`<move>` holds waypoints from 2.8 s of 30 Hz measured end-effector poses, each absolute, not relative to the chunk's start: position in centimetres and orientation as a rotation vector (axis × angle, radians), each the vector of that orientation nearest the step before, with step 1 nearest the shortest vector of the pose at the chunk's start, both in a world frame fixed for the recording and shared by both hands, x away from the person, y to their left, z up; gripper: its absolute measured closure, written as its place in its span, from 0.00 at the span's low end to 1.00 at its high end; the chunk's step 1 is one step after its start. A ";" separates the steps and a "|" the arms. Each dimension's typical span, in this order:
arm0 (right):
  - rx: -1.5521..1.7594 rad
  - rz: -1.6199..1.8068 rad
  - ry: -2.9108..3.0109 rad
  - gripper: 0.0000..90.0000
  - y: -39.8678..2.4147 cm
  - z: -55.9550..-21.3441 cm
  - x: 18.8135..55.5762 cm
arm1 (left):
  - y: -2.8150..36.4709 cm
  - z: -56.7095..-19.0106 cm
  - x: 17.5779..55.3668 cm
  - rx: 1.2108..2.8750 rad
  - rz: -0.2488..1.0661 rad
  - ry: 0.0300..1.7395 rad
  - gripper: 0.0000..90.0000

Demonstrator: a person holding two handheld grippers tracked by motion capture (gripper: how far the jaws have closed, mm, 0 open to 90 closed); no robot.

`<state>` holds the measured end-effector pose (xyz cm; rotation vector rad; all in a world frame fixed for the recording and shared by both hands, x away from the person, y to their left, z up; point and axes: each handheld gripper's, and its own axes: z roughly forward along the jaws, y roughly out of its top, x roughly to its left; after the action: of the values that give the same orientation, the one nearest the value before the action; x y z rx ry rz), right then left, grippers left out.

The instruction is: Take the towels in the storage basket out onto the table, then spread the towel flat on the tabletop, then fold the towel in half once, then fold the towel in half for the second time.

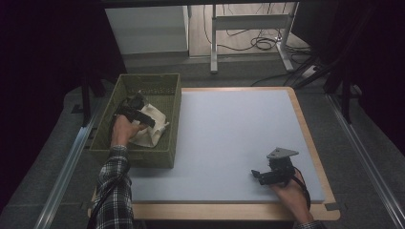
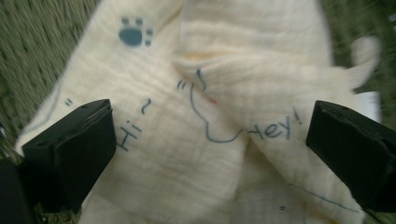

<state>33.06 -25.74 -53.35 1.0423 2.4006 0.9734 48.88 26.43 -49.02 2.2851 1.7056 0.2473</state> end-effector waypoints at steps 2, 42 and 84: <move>1.043 0.974 2.401 0.06 -25.7 -53.4 33.1 | 26.5 -49.7 49.1 2.299 0.225 1.746 0.04; 1.040 0.973 2.404 0.06 -25.8 -53.4 33.1 | 27.1 -44.1 45.9 2.228 0.202 1.591 0.93; 1.040 0.973 2.403 0.06 -25.8 -53.4 33.1 | 26.8 -35.0 40.9 2.062 0.443 1.348 0.92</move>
<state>33.07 -25.76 -53.36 1.0396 2.4029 0.9729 40.88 26.84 -35.01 2.0622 1.3478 0.4428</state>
